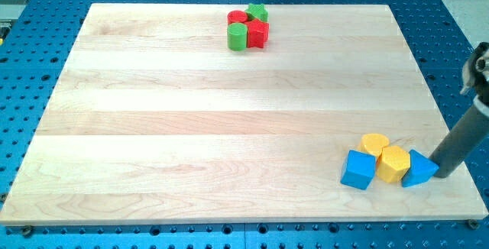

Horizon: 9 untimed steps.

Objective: Separate the yellow and blue blocks from each other

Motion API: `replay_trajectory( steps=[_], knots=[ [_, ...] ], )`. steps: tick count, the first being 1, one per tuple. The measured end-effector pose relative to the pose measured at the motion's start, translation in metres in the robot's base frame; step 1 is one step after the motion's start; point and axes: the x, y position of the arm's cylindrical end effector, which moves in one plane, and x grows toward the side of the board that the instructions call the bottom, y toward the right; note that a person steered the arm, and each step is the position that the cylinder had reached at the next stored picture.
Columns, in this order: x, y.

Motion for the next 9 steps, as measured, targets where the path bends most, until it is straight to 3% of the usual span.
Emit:
replay_trajectory(
  steps=[2,3,5,6,8,9],
  knots=[
    [0.03,-0.009],
    [0.028,-0.052],
    [-0.018,-0.129],
    [-0.04,-0.109],
    [0.004,-0.078],
    [-0.016,-0.085]
  ],
)
